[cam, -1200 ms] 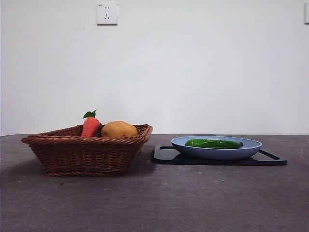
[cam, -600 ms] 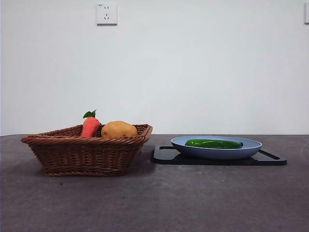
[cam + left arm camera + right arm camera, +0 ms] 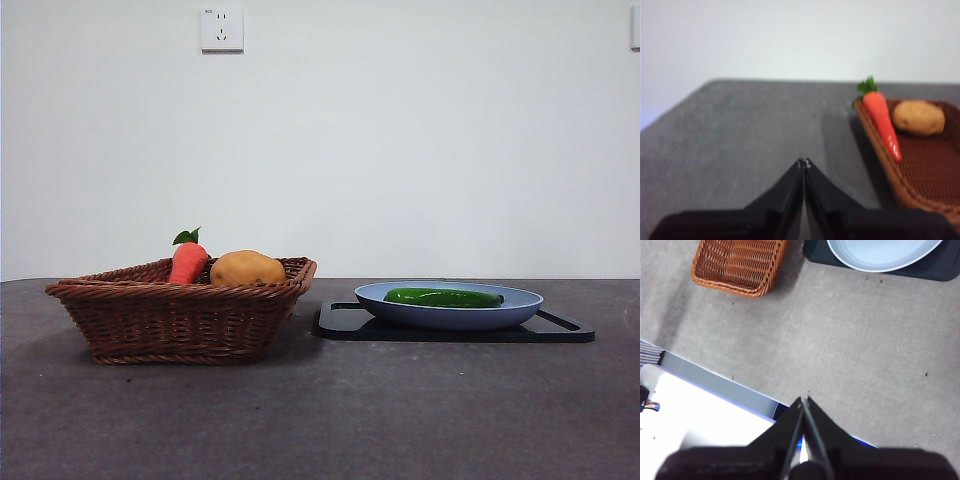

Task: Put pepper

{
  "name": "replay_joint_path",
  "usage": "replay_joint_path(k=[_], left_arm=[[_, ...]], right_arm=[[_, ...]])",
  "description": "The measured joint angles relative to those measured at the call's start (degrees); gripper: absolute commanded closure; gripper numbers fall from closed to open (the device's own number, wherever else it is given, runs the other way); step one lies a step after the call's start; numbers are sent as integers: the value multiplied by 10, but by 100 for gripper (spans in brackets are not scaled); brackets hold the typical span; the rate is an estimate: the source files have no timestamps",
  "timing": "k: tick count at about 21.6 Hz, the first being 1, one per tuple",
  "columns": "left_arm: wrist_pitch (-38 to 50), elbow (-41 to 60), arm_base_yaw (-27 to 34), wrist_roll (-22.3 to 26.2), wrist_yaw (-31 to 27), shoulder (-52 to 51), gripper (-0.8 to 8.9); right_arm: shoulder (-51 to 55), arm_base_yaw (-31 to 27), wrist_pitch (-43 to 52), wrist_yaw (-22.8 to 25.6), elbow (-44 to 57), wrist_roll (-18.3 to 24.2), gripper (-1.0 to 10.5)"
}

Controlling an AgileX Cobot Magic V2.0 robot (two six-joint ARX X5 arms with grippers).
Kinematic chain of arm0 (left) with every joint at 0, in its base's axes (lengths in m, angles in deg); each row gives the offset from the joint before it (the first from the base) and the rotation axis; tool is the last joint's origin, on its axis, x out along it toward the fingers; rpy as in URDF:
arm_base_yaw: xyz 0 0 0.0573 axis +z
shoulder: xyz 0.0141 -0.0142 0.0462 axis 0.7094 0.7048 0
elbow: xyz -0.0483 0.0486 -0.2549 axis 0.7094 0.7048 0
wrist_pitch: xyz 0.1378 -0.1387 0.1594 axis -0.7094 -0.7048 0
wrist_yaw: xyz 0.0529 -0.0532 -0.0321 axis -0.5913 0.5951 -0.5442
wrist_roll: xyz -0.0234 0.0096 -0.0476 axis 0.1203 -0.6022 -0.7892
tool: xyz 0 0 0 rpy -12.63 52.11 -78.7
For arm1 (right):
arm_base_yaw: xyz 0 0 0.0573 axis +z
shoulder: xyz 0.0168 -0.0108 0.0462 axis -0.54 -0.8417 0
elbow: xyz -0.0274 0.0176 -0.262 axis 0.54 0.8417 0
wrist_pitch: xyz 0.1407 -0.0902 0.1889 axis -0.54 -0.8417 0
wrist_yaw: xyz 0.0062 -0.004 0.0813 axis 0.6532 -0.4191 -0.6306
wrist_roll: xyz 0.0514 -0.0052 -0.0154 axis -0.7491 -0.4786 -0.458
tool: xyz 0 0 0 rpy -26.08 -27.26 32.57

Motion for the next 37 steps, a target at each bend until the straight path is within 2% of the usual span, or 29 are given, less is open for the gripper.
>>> replay_joint_path(k=[2,17,20,23,26,31,37], left_arm=[[-35,0,0,0,-2,-12,805],[-36,0,0,0,-1,-13,805],[-36,0,0,0,-1,-13,805],[-36,0,0,0,-1,-13,805],[-36,0,0,0,-1,-13,805],[-36,0,0,0,-1,-13,805],[-36,0,0,0,-1,-13,805]], right_arm=[[0,0,0,0,0,0,936],[0,0,0,0,0,0,936],[2,-5,13,3,0,12,936],[51,-44,124,14,7,27,936],[143,-79,250,14,69,26,936],[289,-136,465,16,296,31,936],[393,-143,632,19,493,23,936]])
